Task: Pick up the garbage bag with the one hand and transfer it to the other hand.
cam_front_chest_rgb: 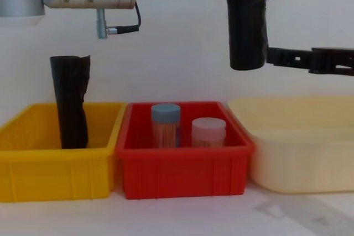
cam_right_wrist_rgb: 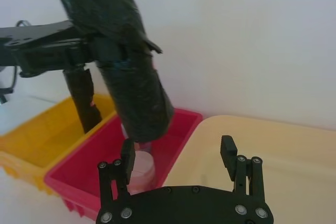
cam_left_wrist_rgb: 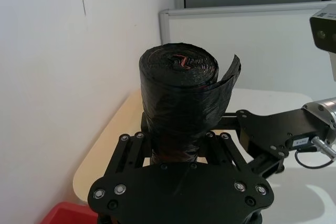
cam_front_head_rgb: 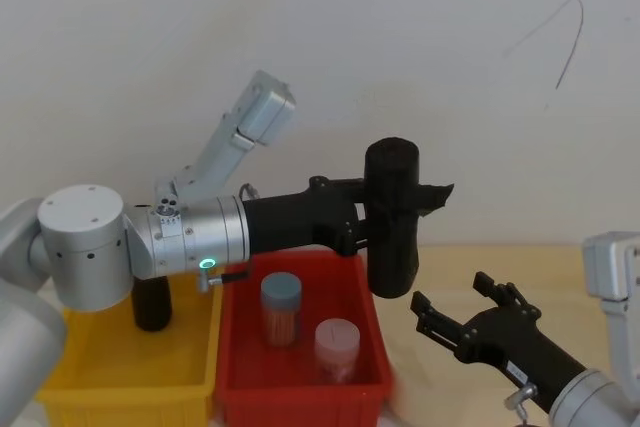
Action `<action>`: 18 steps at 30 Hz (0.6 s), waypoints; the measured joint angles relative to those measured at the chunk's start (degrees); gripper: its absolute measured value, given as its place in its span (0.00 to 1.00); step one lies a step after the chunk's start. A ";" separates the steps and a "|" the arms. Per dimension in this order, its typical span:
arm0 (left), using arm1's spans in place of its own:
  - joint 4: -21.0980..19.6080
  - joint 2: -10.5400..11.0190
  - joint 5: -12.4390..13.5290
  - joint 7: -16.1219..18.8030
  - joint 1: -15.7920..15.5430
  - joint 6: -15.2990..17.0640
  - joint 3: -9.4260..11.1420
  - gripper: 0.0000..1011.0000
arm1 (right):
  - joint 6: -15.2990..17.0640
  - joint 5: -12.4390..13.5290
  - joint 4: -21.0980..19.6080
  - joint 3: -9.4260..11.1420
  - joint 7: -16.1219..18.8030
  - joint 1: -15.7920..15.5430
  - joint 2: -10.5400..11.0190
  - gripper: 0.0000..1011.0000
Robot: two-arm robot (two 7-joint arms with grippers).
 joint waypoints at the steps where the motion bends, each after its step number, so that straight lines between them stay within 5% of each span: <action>1: 0.13 -0.01 -0.08 -0.04 -0.10 -0.07 0.13 0.43 | 0.00 0.02 0.00 -0.11 0.08 0.04 0.00 0.99; 18: 2.30 -0.45 -2.12 -1.26 -1.86 -0.98 2.59 0.43 | -0.79 -0.14 -0.03 -2.48 0.64 1.43 -0.60 0.99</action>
